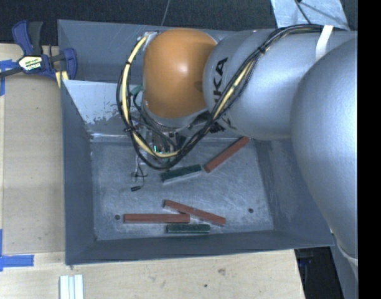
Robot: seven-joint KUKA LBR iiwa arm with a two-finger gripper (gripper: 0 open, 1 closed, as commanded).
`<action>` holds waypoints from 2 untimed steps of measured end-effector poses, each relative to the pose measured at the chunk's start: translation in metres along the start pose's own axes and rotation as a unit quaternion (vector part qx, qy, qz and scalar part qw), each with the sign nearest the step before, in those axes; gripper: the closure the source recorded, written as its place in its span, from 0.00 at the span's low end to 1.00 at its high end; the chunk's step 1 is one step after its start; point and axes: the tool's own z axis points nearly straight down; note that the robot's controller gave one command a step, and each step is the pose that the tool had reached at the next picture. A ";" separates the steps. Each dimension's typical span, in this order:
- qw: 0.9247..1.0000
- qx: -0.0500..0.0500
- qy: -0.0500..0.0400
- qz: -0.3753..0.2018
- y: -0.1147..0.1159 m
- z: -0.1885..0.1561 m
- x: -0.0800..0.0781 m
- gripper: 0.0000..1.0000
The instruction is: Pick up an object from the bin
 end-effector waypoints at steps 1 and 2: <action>1.000 0.000 -0.001 0.001 0.000 -0.001 -0.001 0.00; 0.999 -0.001 -0.002 -0.034 -0.044 0.031 -0.015 0.00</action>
Offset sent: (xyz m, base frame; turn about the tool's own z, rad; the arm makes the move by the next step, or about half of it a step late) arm 0.0272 -0.0905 -0.0634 -0.1164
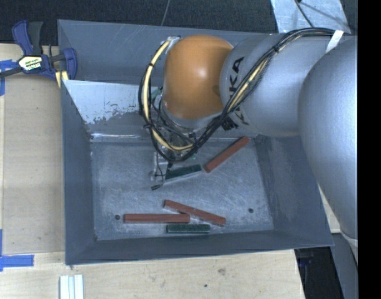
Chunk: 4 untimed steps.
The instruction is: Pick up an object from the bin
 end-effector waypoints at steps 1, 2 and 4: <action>1.000 0.003 0.001 0.019 -0.025 0.025 -0.014 0.00; 1.000 0.001 0.002 0.004 -0.043 0.028 -0.013 0.00; 0.991 0.001 -0.005 -0.137 -0.118 0.071 -0.017 1.00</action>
Offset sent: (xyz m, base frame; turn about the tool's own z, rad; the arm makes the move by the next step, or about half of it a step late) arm 0.0191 -0.0517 -0.0311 0.0032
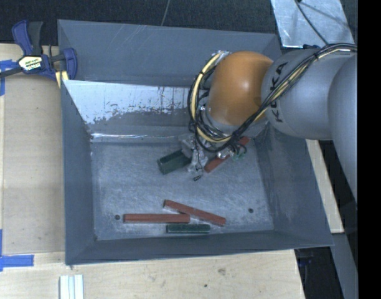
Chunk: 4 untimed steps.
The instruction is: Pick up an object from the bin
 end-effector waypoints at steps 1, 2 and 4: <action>1.000 0.000 0.000 0.001 0.000 0.000 0.000 1.00; 1.000 -0.001 0.006 -0.029 -0.016 -0.121 0.020 1.00; 0.992 -0.003 0.008 -0.122 -0.018 -0.140 0.033 1.00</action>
Offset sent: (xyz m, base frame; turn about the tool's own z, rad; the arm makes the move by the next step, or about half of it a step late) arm -0.0165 -0.0219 0.1200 -0.0617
